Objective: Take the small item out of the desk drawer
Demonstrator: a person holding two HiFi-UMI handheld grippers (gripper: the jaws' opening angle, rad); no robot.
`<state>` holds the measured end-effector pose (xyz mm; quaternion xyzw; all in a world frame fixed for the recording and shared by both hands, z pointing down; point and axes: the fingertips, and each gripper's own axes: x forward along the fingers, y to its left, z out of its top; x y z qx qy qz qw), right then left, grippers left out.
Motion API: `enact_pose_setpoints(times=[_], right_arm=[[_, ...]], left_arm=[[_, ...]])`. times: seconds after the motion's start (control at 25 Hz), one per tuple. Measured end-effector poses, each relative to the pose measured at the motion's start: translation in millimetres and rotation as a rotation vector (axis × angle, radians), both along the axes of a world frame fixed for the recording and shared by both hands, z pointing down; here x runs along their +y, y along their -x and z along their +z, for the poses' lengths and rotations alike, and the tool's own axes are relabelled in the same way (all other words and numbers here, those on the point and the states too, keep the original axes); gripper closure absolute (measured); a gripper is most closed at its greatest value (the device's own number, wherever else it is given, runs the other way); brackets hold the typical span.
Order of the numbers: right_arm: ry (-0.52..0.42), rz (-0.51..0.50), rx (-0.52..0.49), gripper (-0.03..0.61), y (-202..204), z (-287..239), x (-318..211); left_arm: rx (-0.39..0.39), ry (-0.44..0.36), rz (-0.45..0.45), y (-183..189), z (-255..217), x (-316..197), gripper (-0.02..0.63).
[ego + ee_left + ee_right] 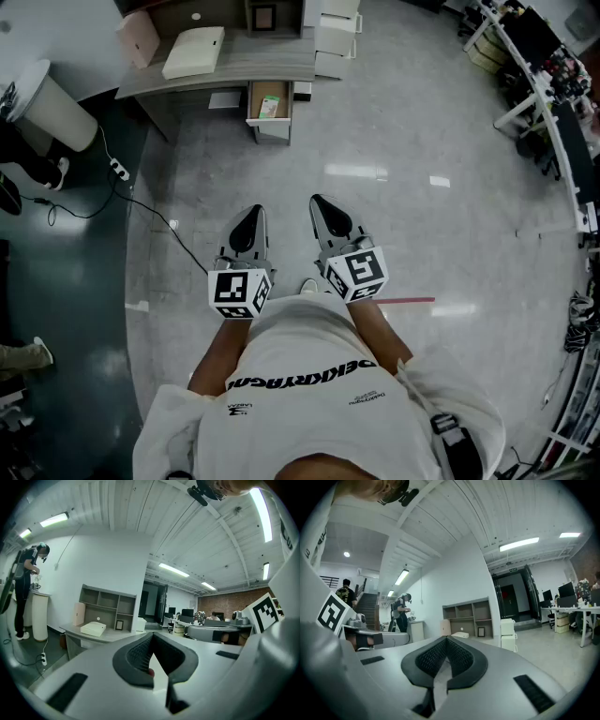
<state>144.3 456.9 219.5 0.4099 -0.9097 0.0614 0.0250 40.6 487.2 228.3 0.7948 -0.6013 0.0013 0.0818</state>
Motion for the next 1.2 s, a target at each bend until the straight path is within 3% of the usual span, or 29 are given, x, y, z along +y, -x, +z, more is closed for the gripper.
enact_pose_setpoints(times=[0.76, 1.2], right_arm=[[-0.01, -0.077, -0.044, 0.548, -65, 7, -23], [0.027, -0.084, -0.04, 0.548, -55, 29, -60]], left_arm=[[-0.05, 0.017, -0.054, -73, 15, -21, 0.598], [-0.028, 0.054, -0.047, -69, 38, -59, 0.598]])
